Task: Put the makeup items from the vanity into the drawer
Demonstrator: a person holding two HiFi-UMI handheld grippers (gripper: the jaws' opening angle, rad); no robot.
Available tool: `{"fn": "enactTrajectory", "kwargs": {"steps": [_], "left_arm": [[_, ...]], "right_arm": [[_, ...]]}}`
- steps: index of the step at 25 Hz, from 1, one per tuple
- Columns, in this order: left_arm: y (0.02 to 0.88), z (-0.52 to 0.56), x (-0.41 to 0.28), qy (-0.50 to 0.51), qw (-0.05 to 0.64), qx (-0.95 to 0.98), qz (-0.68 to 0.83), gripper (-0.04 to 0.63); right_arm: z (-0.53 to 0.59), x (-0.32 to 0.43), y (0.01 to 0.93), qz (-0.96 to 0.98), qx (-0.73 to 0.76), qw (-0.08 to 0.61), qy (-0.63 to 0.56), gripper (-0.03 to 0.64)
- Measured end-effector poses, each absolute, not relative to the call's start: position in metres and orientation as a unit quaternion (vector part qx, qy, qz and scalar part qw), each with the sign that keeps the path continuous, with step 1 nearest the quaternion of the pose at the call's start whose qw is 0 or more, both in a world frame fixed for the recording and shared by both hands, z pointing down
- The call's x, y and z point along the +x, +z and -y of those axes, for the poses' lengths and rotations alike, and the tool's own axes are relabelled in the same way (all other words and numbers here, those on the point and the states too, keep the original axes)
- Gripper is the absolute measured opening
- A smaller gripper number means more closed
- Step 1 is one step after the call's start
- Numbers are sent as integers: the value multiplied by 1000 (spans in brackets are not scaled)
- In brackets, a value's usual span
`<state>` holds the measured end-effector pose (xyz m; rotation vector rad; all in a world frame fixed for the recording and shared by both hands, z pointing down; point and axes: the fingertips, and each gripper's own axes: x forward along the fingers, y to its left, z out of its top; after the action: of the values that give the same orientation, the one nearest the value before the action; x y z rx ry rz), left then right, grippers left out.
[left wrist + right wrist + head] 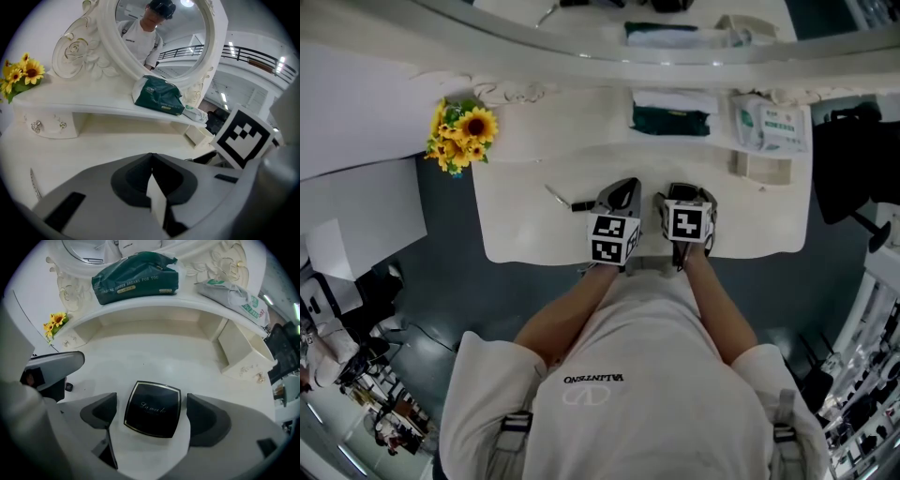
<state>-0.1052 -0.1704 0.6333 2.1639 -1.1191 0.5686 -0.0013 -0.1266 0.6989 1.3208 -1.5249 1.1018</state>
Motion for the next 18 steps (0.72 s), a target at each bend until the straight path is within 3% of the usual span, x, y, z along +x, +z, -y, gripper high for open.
{"fn": "enactTrajectory", "kwargs": {"steps": [10, 18], "left_arm": [[631, 172, -106, 215, 313, 822, 425, 0], [632, 167, -104, 222, 310, 823, 421, 0]], "right_arm": [[128, 2, 695, 606, 533, 407, 428, 438], [130, 5, 692, 609, 541, 393, 427, 348]]}}
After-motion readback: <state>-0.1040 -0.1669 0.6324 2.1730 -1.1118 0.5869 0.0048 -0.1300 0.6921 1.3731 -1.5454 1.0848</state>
